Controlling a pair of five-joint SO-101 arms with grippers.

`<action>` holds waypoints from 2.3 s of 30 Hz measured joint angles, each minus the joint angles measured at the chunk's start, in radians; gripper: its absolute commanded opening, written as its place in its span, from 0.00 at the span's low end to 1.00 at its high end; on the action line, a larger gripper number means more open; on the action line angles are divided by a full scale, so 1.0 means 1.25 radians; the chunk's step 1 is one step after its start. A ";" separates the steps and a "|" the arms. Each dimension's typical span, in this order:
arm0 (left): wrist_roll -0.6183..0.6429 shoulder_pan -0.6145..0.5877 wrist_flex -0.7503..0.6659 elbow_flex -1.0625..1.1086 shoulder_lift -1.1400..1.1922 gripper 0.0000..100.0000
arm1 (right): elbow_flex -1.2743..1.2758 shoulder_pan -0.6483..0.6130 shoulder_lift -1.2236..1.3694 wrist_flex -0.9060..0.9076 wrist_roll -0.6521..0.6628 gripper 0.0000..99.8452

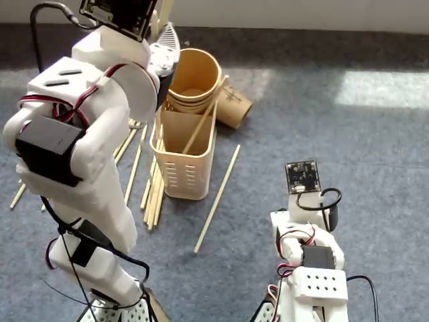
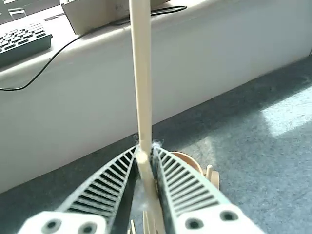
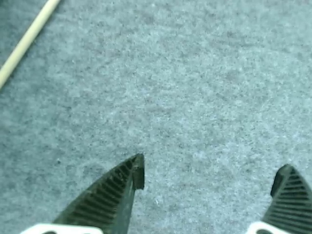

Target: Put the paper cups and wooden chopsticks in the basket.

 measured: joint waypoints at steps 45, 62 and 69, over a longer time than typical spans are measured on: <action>0.168 0.017 -0.049 0.006 0.140 0.06 | 0.000 0.000 0.000 0.000 0.000 0.39; 0.151 0.021 -0.049 0.006 0.140 0.11 | 0.000 0.000 0.000 0.000 0.000 0.39; 0.149 -0.034 -0.023 0.006 0.118 0.10 | 0.000 0.000 0.000 0.000 0.000 0.39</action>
